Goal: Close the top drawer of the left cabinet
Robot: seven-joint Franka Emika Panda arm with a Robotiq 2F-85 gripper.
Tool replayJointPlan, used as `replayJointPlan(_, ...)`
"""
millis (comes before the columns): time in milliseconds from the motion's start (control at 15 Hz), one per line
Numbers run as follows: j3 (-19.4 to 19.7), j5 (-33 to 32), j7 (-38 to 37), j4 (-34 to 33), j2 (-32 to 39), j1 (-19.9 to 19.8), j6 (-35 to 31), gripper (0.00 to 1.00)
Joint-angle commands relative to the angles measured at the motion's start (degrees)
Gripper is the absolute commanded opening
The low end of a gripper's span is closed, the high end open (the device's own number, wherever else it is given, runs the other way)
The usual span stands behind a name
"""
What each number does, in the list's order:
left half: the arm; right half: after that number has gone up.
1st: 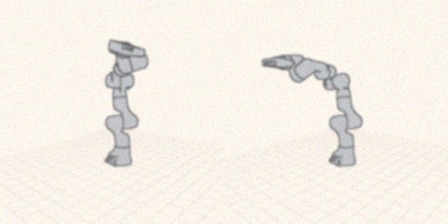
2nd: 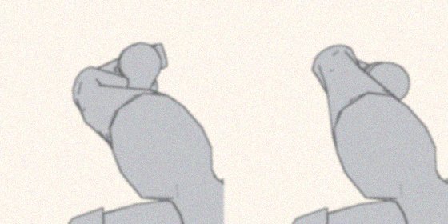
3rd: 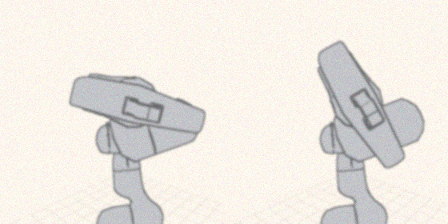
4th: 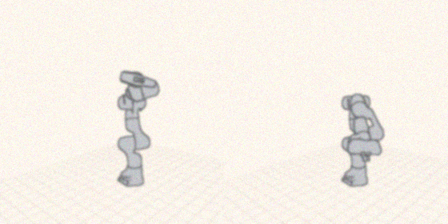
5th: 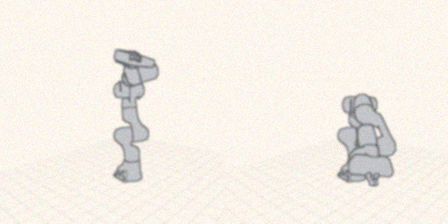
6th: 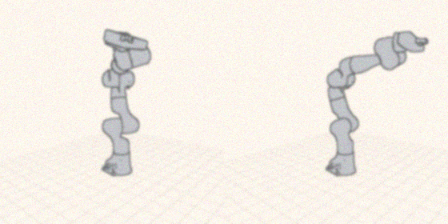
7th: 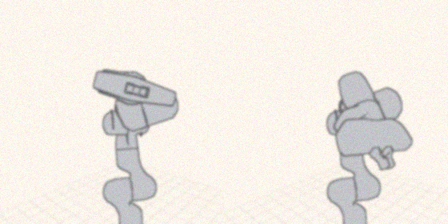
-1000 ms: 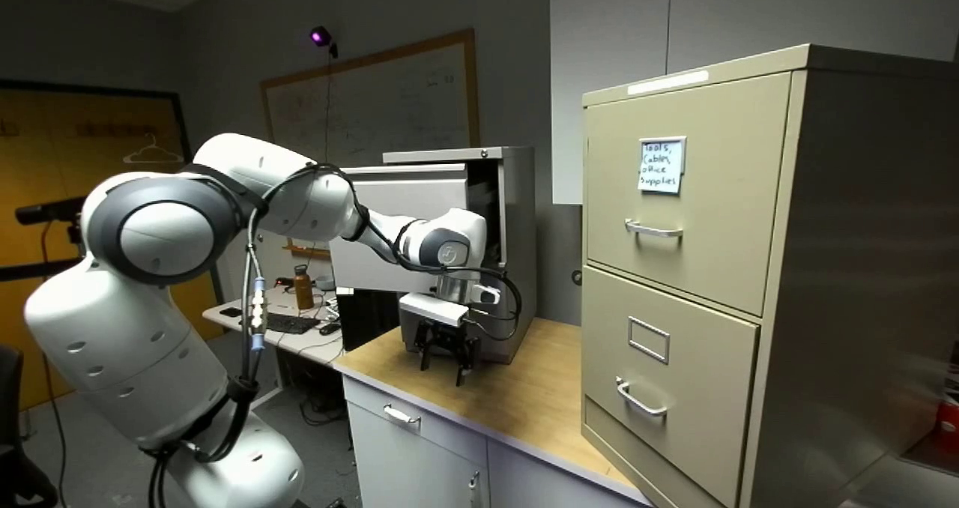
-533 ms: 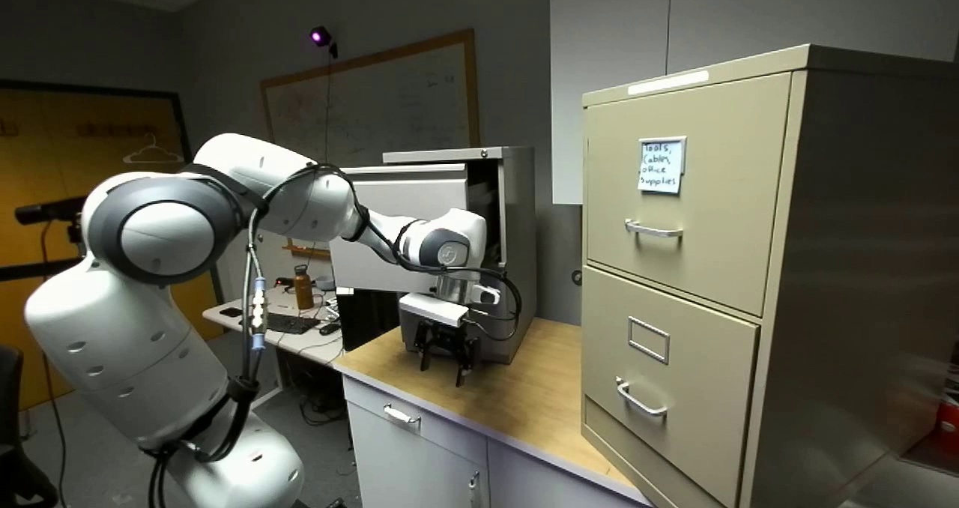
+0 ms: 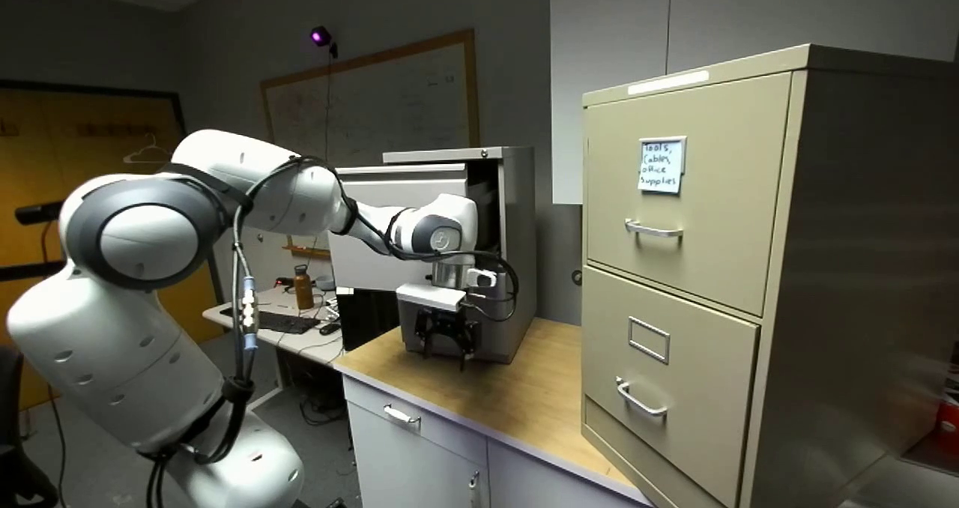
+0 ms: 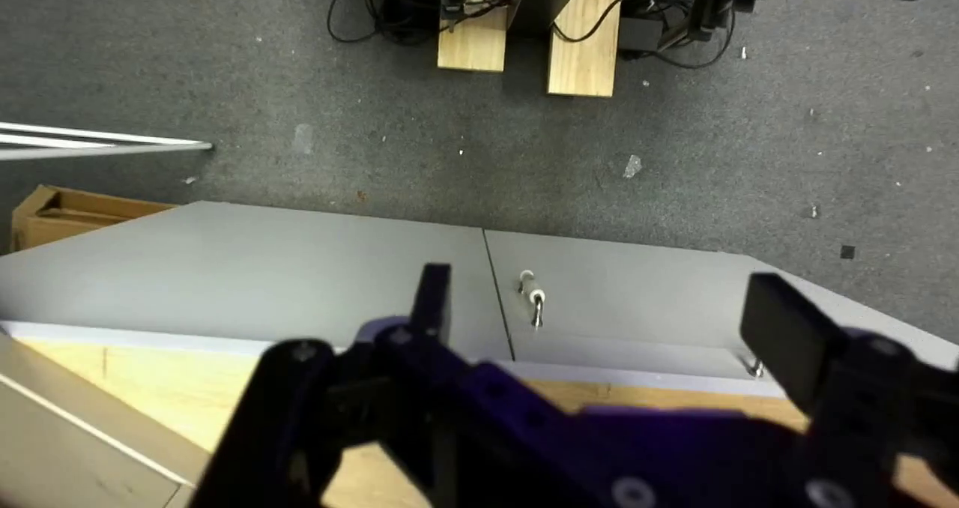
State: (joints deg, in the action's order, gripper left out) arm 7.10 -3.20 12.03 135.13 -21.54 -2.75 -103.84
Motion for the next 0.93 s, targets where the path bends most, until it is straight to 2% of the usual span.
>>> replayJointPlan(0, -1.16, -2.47, -1.27, -0.30, -5.14, -0.76, 0.15, 1.00)
replayJointPlan(133, -1.31, -3.65, -1.47, -0.24, -7.87, -0.89, 0.01, 1.00)
replayJointPlan(200, -1.32, -4.00, -1.26, -0.03, -9.69, -0.81, -0.36, 0.92)
replayJointPlan(333, -1.44, -4.03, -0.95, 0.47, -13.56, -0.44, -1.69, 0.68)
replayJointPlan(400, -1.64, -3.92, -1.19, 0.49, -14.99, -0.32, -2.37, 0.68)
replayJointPlan(467, -2.00, -3.94, -1.33, 0.56, -16.39, -0.11, -3.43, 0.63)
replayJointPlan(867, -3.78, -3.49, -0.56, 1.41, -21.60, 1.86, -12.80, 0.16)
